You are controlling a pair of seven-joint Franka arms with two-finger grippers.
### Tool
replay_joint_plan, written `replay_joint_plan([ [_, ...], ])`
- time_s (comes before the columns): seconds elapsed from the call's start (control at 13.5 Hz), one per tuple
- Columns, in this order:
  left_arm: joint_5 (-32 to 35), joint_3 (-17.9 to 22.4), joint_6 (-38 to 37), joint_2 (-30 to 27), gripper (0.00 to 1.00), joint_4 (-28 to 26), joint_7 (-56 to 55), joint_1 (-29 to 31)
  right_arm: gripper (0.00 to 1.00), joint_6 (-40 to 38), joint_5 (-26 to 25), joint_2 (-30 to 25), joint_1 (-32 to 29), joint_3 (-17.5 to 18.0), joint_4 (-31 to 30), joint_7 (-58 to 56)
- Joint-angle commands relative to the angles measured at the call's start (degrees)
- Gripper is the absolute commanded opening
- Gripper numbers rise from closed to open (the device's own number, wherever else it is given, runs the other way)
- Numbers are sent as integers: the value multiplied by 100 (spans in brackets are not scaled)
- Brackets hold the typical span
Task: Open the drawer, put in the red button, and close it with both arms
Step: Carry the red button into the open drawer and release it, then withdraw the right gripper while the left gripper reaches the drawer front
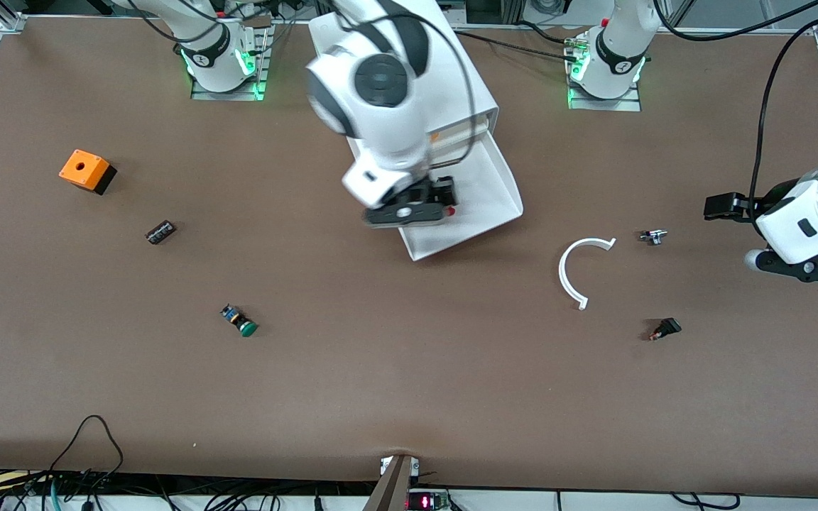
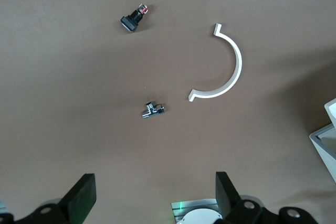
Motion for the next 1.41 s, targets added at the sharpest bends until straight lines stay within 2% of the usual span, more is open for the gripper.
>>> replay_joint_plan([
  [0.0,107,-17,18,-75,100,-72,-62,-173,100,-866,271,-640,-738,61,-189,-1297],
  [0.15,63,-17,18,-40,100,-80,-700,-498,100,-1097,324,-1219,-1107,-140,-653,-2300],
  [0.37,-497,-8,106,126,100,-80,-1817,-894,100,-1133,552,-2518,-1188,-877,-2048,-3584],
  [0.59,-929,-8,789,347,100,-308,-3037,-1517,100,-1063,527,-3794,-1188,-1344,-3306,-4131],
  [0.74,-1000,-8,1509,356,100,-694,-3987,-1956,100,-1002,370,-4262,-1188,-1485,-3791,-4168],
  [0.81,-1000,-8,1799,365,100,-835,-4374,-2150,100,-993,177,-4350,-1188,-1512,-3846,-4229],
  [0.89,-992,-8,2063,365,100,-1010,-4639,-2282,100,-940,71,-4351,-1240,-1512,-3846,-4360],
  [1.04,-983,-8,2713,356,100,-1475,-5027,-2520,100,-800,61,-4264,-1791,-1294,-3829,-4929],
  [1.19,-913,1,3495,356,100,-1854,-5553,-2774,100,-659,87,-4027,-2599,-786,-3706,-5449],
  [1.33,-886,10,4120,373,100,-2153,-6064,-2986,100,-632,140,-3632,-3461,-197,-3330,-5652],
])
